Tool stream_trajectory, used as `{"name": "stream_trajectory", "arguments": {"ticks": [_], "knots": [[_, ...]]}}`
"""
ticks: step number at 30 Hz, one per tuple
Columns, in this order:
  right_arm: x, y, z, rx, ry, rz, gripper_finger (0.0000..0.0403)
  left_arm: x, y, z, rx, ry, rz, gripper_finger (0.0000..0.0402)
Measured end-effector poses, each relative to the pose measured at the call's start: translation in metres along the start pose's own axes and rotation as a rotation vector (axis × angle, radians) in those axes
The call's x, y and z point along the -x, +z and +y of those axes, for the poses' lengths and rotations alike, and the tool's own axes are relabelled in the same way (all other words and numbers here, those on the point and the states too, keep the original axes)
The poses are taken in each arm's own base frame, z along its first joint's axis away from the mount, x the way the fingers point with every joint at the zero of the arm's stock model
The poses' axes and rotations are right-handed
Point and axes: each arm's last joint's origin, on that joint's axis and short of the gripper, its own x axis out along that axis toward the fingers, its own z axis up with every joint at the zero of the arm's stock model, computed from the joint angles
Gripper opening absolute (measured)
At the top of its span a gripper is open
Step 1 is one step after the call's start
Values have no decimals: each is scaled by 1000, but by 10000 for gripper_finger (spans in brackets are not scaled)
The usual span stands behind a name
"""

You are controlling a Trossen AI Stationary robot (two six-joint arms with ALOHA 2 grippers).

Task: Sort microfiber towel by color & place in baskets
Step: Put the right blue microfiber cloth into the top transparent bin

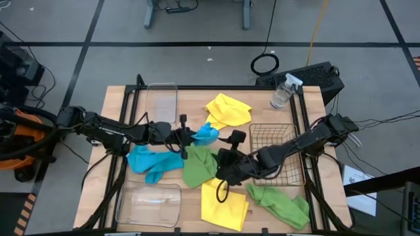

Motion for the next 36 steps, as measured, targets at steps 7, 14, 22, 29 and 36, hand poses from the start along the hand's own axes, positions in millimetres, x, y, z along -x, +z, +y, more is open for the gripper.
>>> {"name": "stream_trajectory", "arguments": {"ticks": [7, 14, 22, 29, 36], "knots": [[-33, -6, 11, 99, -31, 28, 302, -1, 8, 0, 45, -34, -47, 32], [-57, -11, 5, 79, -67, 71, 297, 0, 9, -3, 41, -73, -59, 32], [-70, -6, -4, 15, 40, 76, 254, 0, 11, -4, 36, -88, -81, 41], [-72, -7, -5, 21, 84, 98, 84, 0, 11, -5, 52, -94, -80, 73], [-72, -9, -5, 52, 150, 126, 34, 6, 16, -12, 52, -117, -86, 168]]}}
